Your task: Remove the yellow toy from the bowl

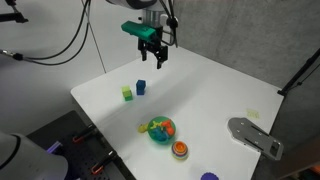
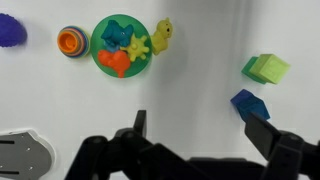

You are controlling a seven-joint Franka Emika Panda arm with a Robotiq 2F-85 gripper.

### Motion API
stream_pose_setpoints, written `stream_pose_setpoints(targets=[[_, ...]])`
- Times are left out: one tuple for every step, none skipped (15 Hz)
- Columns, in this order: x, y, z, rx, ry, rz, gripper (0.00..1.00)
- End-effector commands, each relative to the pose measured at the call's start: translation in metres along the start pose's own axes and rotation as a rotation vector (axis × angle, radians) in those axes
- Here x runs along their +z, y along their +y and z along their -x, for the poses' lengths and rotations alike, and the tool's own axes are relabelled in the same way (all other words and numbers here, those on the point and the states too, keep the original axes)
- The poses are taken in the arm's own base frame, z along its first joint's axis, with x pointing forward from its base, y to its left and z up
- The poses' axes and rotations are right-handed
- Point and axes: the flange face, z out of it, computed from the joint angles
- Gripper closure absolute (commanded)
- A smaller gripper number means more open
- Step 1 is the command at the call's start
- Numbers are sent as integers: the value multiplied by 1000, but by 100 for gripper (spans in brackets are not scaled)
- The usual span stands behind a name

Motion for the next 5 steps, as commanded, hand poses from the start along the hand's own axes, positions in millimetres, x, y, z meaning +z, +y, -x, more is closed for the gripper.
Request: stream_pose_setpoints(targets=[[-23, 10, 15, -7, 26, -47, 0], [-25, 12, 18, -15, 25, -44, 0], [-17, 8, 7, 3, 25, -25, 0], [-19, 9, 8, 3, 28, -25, 0], [-18, 9, 8, 3, 27, -25, 0]])
